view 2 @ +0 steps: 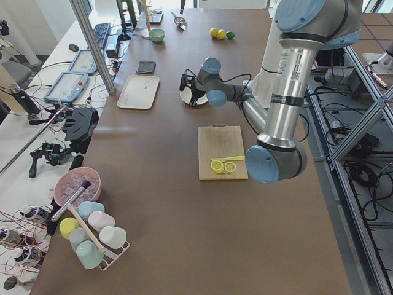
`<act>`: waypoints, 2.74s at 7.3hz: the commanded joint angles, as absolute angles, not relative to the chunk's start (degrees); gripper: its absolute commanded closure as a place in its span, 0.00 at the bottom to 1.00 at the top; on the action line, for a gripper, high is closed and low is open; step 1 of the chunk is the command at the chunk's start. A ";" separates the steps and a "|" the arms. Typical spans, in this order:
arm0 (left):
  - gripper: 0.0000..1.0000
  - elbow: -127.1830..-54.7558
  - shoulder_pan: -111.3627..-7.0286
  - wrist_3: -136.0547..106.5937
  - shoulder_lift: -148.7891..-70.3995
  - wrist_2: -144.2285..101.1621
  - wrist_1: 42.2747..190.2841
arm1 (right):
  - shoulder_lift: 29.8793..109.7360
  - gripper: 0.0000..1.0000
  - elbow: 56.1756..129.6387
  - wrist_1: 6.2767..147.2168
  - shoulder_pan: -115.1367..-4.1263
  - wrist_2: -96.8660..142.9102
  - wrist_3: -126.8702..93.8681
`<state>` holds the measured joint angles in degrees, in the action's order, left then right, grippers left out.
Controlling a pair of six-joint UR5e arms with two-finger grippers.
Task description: Place red cherry on plate
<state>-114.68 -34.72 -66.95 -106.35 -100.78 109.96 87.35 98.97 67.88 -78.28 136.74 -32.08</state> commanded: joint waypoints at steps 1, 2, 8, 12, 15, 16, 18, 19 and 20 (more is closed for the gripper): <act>1.00 -110.06 -30.44 -69.76 -116.96 -97.50 104.24 | 87.80 0.00 99.14 67.85 -78.40 136.76 -32.08; 1.00 -106.30 -26.76 -70.39 -120.81 -92.95 105.80 | 87.80 0.00 99.14 67.94 -78.40 136.67 -32.08; 0.02 -92.11 -24.00 -72.24 -125.33 -87.28 117.86 | 87.37 0.00 98.44 68.11 -78.31 136.05 -32.52; 0.02 -100.86 -31.50 -69.37 -119.39 -88.75 115.42 | 86.75 0.00 98.35 74.68 -78.83 135.44 -28.68; 0.02 -106.43 -44.86 -56.16 -110.60 -92.18 112.06 | 86.57 0.00 98.00 94.78 -86.38 133.69 -0.53; 0.02 -106.44 -48.74 -53.90 -106.65 -94.55 112.50 | 87.09 0.00 97.56 97.97 -88.05 134.03 3.82; 0.02 -101.90 -51.32 -50.72 -103.01 -94.05 116.27 | 89.03 0.00 97.29 98.53 -89.47 134.21 4.57; 0.02 -101.34 -54.90 -50.45 -101.53 -95.96 115.50 | 90.08 0.00 97.64 98.53 -90.08 134.03 4.57; 0.02 -100.90 -59.72 -49.67 -98.73 -106.59 114.62 | 90.44 0.00 97.82 98.44 -90.09 133.69 4.57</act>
